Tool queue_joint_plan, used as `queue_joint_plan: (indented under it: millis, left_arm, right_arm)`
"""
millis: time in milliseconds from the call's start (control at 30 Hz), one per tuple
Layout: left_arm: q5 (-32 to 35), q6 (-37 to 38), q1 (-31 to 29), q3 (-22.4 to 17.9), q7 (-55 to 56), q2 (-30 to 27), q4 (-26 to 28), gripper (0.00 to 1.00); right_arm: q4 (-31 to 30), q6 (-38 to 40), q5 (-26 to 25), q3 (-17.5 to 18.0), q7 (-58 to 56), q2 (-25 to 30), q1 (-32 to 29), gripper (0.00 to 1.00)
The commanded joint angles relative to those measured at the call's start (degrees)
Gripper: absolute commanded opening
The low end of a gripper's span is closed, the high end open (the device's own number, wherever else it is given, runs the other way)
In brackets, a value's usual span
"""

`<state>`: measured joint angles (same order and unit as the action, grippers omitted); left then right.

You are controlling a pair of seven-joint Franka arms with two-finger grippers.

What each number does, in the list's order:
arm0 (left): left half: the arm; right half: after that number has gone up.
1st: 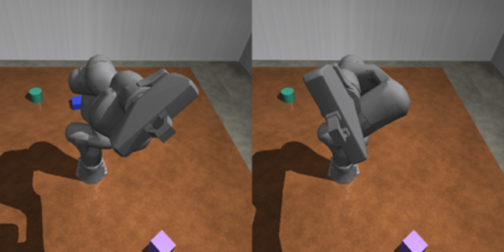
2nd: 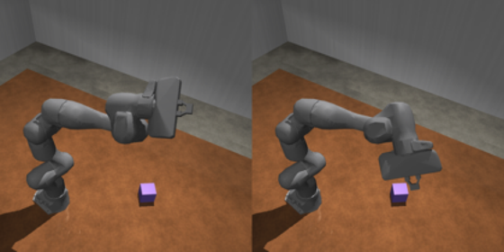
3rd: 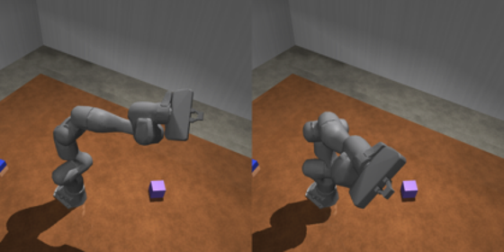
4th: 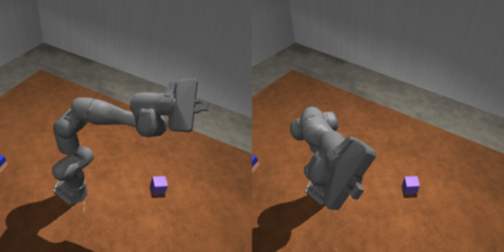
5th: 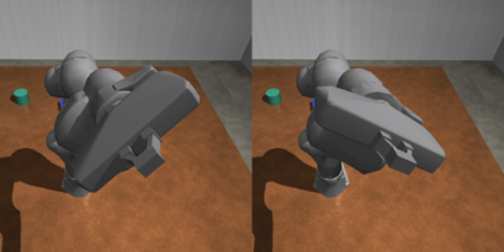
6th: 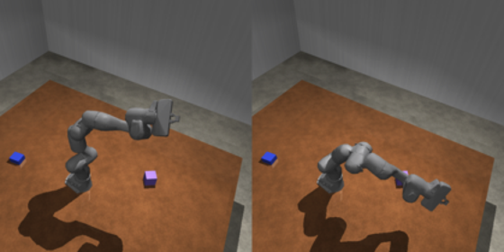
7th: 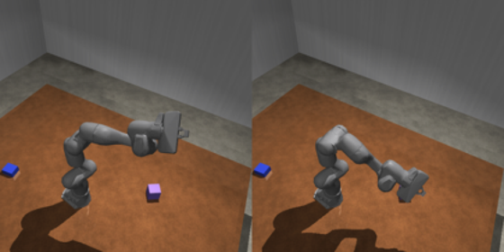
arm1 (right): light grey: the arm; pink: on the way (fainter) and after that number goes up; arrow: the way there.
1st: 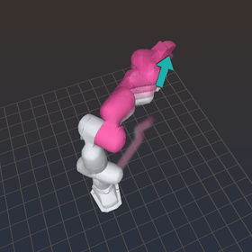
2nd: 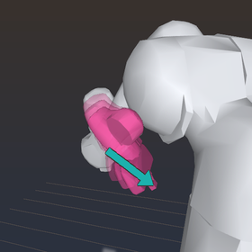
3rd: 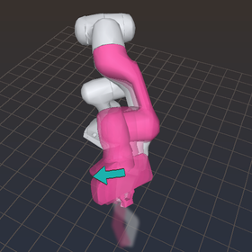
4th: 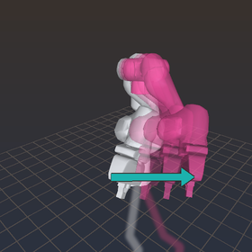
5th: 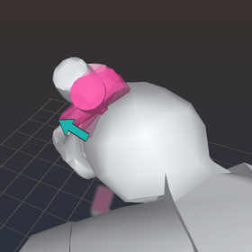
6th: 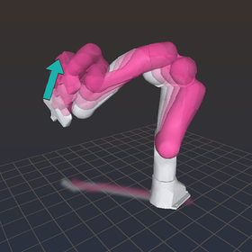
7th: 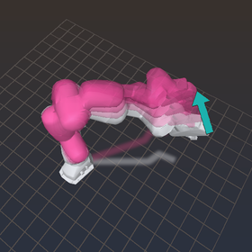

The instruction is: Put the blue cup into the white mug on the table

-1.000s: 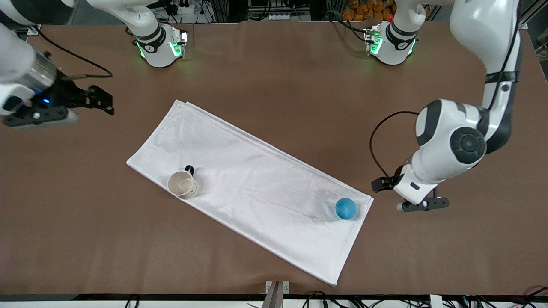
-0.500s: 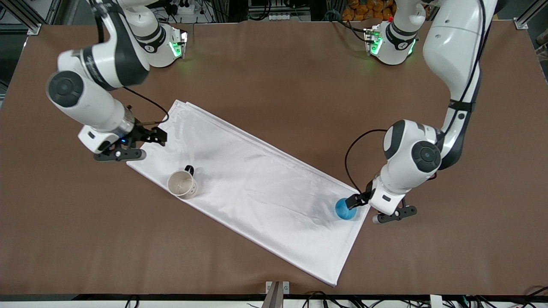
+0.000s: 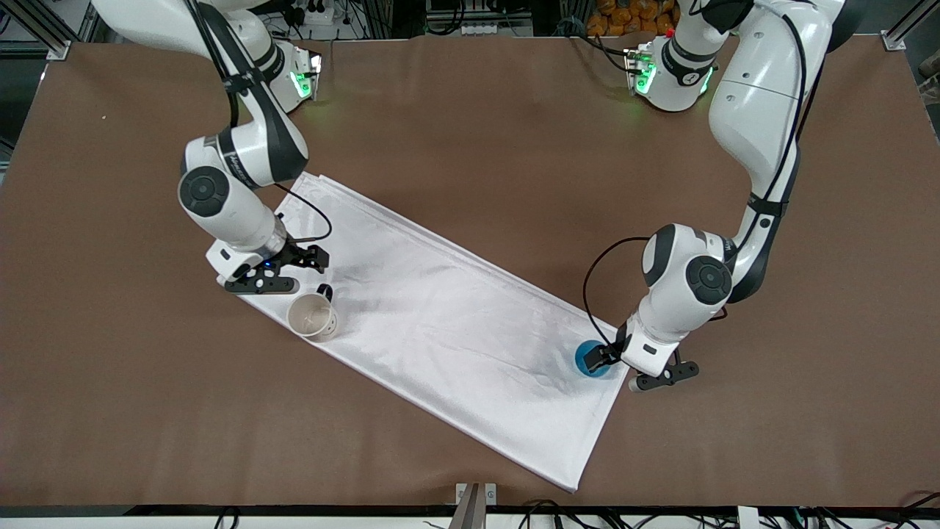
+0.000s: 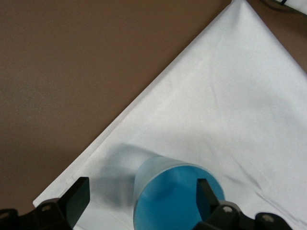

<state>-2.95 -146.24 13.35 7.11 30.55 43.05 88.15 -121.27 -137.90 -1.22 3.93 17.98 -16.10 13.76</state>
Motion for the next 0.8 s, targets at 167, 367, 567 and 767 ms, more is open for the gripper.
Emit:
queue_joint_plan:
  millis: [167,367,567,767]
  left_arm:
    - [-1.0,-0.5,1.5,-0.3,4.1,1.0,-1.3,0.0]
    - [-0.5,-0.5,1.5,-0.4,3.6,1.2,-1.3,0.0]
    - [-0.5,-0.5,1.5,-0.5,3.5,1.2,-1.4,0.0]
    - [-0.7,-0.5,1.2,-0.9,4.2,0.5,-3.6,0.0]
  right_arm:
    - [1.2,-5.9,-9.7,0.2,8.7,-5.7,0.4,0.86]
    - [3.8,-5.8,-10.1,0.1,9.8,-8.0,0.2,0.67]
    - [6.5,-5.6,-9.4,0.1,10.1,-9.3,0.0,0.44]
    - [7.2,-5.6,-9.5,0.1,12.8,-9.8,0.2,0.12]
